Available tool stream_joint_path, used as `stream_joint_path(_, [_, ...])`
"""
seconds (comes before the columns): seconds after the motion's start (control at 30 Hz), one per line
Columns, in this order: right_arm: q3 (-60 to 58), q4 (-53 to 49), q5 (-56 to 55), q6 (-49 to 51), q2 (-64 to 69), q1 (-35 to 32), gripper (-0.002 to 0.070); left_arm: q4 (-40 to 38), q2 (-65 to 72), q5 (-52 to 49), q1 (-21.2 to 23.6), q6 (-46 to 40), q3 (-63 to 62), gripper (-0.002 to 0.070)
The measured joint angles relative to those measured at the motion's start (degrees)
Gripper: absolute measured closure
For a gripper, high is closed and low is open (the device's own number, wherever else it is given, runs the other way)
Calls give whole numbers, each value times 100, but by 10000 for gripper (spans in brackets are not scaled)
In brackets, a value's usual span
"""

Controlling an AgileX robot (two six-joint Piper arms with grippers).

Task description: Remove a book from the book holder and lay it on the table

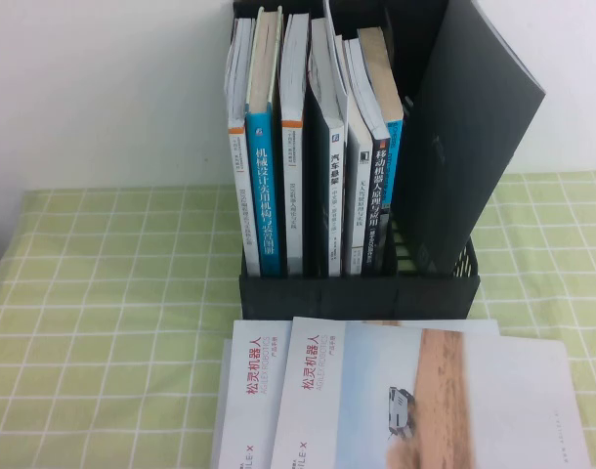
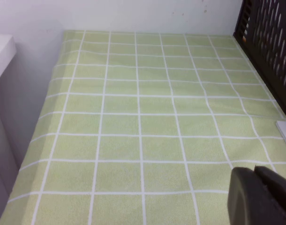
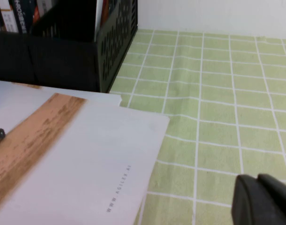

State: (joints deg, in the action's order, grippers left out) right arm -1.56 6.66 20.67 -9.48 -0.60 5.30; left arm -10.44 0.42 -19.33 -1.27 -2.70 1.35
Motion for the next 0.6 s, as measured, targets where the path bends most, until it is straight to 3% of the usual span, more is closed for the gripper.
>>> stream_joint_path(0.6, [0,103,-29,0,0,0,678,9,0,0,0,0,0,678])
